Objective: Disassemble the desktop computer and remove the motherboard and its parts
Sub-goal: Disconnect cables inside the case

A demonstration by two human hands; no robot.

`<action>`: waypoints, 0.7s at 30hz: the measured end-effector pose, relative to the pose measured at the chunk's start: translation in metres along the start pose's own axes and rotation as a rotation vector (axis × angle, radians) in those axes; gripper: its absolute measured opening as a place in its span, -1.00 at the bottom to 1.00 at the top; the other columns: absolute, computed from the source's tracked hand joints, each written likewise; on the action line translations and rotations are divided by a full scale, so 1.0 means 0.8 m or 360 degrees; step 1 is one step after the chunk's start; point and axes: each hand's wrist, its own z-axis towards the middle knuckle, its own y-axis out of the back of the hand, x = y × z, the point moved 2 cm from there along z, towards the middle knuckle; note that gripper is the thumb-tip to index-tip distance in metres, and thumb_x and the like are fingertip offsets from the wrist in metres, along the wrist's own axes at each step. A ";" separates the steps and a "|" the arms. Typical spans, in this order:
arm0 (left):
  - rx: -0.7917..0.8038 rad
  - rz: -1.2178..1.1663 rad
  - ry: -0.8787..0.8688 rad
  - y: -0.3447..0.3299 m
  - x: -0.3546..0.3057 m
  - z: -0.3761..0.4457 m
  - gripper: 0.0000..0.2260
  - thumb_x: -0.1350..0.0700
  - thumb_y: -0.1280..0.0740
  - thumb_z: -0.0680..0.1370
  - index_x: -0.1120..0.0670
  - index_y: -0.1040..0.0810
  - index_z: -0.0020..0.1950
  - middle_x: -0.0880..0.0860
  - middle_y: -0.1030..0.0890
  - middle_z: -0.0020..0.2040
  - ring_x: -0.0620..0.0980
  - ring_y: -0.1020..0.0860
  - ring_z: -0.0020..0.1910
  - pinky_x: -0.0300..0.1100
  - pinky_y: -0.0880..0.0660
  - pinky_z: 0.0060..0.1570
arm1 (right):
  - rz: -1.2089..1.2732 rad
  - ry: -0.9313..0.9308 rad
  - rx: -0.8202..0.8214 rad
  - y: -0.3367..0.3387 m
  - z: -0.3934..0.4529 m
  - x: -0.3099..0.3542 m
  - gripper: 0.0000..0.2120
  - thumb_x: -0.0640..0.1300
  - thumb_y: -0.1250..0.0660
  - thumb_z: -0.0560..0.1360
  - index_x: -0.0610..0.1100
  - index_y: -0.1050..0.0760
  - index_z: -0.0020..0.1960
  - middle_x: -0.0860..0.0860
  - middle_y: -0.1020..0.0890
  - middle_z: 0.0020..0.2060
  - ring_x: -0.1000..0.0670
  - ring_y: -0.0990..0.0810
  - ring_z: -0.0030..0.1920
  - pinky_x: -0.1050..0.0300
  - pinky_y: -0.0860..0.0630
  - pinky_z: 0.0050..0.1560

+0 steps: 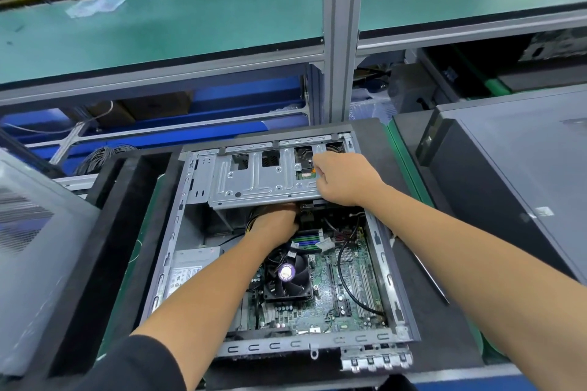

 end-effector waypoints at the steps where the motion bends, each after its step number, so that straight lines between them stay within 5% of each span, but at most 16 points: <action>1: -0.0004 0.0016 -0.0007 0.001 -0.001 -0.001 -0.92 0.15 -0.22 0.57 0.08 -0.34 -0.09 0.06 -0.40 -0.22 0.11 -0.44 -0.22 -0.13 -0.38 -0.24 | -0.0020 0.0012 0.0012 0.000 0.000 0.001 -0.94 -0.12 -0.13 0.51 -0.10 -0.34 -0.11 -0.05 -0.53 -0.22 -0.09 -0.46 -0.38 0.09 -0.33 -0.37; 4: -0.0011 0.0083 -0.0051 0.002 -0.003 -0.002 -0.91 0.20 -0.23 0.56 0.14 -0.39 -0.14 0.11 -0.45 -0.23 0.17 -0.54 -0.17 -0.13 -0.37 -0.27 | -0.0064 0.0017 0.0039 0.002 0.001 0.001 -0.93 -0.12 -0.13 0.52 -0.11 -0.34 -0.07 -0.05 -0.51 -0.17 -0.11 -0.47 -0.35 0.06 -0.38 -0.32; 9: -0.0057 0.0073 -0.0025 0.001 0.002 0.004 -0.81 0.13 -0.26 0.55 0.17 -0.45 0.13 0.17 -0.54 0.04 0.17 -0.53 -0.01 -0.15 -0.36 -0.18 | -0.0085 0.0013 0.0077 0.001 0.000 0.001 -0.90 -0.09 -0.13 0.53 -0.11 -0.34 -0.03 -0.03 -0.47 -0.14 -0.09 -0.43 -0.33 0.00 -0.46 -0.28; 15: -0.0013 0.0091 -0.0054 -0.002 0.000 0.002 -0.91 0.20 -0.23 0.56 0.13 -0.36 -0.14 0.05 -0.40 -0.30 0.11 -0.47 -0.22 -0.14 -0.35 -0.28 | -0.0113 0.0036 0.0089 0.004 -0.001 0.003 -0.88 -0.09 -0.13 0.53 -0.13 -0.35 -0.01 -0.03 -0.46 -0.14 -0.07 -0.41 -0.34 0.03 -0.41 -0.29; 21: -0.0112 0.0060 -0.0039 0.003 -0.001 0.001 -0.96 0.18 -0.25 0.55 0.12 -0.41 -0.02 0.09 -0.41 -0.15 0.09 -0.40 -0.21 -0.13 -0.36 -0.24 | -0.0109 0.0035 0.0121 0.002 -0.002 0.004 -0.90 -0.10 -0.13 0.53 -0.13 -0.33 -0.02 -0.03 -0.45 -0.14 -0.09 -0.44 -0.32 0.01 -0.44 -0.28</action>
